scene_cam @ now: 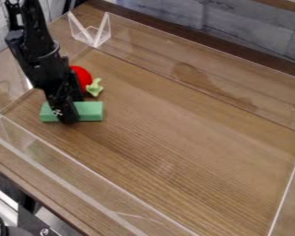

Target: Put the green stick in the brown bowl

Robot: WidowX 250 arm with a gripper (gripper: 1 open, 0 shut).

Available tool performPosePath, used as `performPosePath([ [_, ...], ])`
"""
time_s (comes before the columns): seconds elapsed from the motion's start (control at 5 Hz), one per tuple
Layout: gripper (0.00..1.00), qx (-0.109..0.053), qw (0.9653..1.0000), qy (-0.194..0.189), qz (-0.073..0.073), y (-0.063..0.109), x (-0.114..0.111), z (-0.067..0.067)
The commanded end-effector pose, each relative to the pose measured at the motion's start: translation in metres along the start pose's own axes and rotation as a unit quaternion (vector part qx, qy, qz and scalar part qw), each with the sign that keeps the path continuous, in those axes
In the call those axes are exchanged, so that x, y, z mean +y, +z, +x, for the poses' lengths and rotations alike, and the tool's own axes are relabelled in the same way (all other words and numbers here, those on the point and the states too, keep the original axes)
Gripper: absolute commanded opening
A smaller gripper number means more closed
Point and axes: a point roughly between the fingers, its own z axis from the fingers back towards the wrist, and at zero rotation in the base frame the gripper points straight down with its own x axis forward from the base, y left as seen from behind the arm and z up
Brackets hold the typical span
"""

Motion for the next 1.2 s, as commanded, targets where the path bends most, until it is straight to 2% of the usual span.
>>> performPosePath([
  [0.0, 0.00, -0.019, 0.9997, 0.012, 0.014, 0.0113, 0.0080, 0.0010],
  [1.0, 0.00, -0.038, 0.9988, 0.029, -0.007, 0.0116, 0.0046, 0.0083],
])
